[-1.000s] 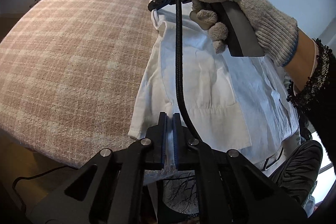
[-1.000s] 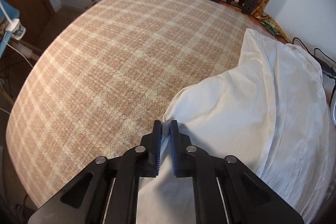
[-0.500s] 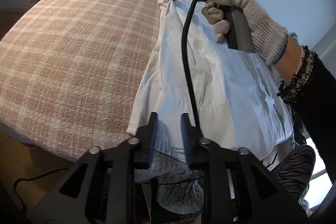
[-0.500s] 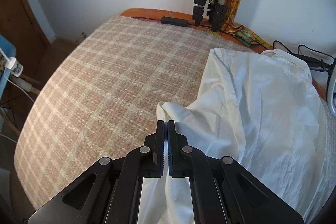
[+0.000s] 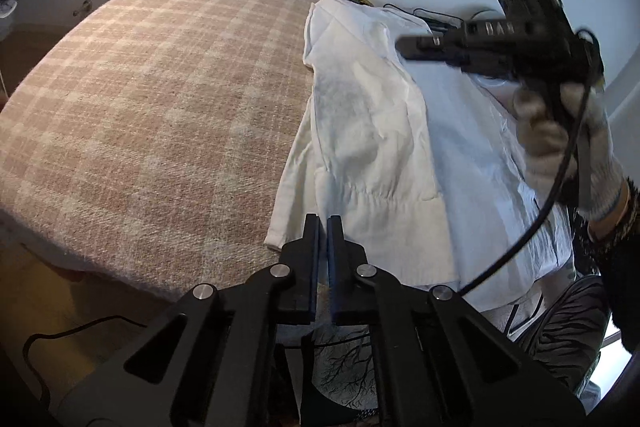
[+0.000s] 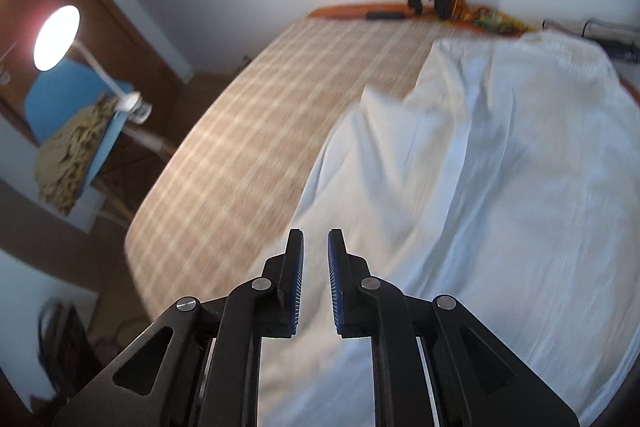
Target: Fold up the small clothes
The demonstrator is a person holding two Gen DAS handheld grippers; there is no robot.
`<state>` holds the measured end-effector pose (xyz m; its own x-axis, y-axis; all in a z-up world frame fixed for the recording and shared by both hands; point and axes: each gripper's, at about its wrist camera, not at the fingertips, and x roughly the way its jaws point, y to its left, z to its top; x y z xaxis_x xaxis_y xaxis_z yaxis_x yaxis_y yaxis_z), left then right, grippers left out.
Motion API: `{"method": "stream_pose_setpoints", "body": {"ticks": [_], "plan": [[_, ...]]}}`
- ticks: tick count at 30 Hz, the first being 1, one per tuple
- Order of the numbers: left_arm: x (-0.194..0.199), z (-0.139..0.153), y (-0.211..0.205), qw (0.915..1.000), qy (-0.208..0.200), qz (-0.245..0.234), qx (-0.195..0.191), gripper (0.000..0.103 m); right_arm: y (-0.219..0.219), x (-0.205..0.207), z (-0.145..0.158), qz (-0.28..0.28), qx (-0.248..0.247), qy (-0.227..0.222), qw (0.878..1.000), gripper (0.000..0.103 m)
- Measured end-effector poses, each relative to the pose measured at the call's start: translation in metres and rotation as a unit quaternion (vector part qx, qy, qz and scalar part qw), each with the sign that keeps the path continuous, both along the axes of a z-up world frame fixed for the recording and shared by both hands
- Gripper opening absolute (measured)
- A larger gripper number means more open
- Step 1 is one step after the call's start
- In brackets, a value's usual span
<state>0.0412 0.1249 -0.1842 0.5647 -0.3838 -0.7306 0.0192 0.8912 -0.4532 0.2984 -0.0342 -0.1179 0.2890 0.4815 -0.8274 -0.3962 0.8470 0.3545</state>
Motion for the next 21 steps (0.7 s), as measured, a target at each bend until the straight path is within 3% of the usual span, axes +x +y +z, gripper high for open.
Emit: {"method": "stream_pose_setpoints", "body": {"ticks": [3, 7, 10, 11, 12, 14, 21], "plan": [[-0.005, -0.002, -0.003, 1.0000, 0.002, -0.006, 0.004, 0.002, 0.001, -0.031, -0.022, 0.033, -0.018, 0.010, 0.999, 0.011], [-0.005, 0.001, -0.007, 0.9999, 0.004, 0.001, 0.017, 0.005, 0.001, -0.039, -0.035, 0.015, -0.030, 0.017, 0.999, 0.011], [-0.010, 0.011, -0.001, 0.9994, -0.015, 0.020, 0.023, 0.023, 0.001, -0.049, -0.029, -0.005, -0.033, 0.036, 0.999, 0.013], [-0.011, 0.012, 0.001, 0.9992, -0.018, 0.027, 0.023, 0.027, 0.001, -0.057, -0.024, -0.005, -0.032, 0.036, 0.999, 0.020], [-0.011, 0.012, 0.003, 0.9992, -0.018, 0.031, 0.021, 0.027, -0.003, -0.067, -0.020, -0.001, -0.028, 0.035, 0.999, 0.029], [-0.008, 0.010, 0.008, 0.9990, -0.011, 0.040, 0.019, 0.027, 0.000, -0.084, -0.014, 0.013, -0.018, 0.043, 0.999, 0.036], [-0.003, 0.006, 0.013, 0.9984, -0.005, 0.052, 0.020, 0.027, 0.015, -0.110, -0.043, 0.040, -0.023, 0.135, 0.990, 0.034]]}}
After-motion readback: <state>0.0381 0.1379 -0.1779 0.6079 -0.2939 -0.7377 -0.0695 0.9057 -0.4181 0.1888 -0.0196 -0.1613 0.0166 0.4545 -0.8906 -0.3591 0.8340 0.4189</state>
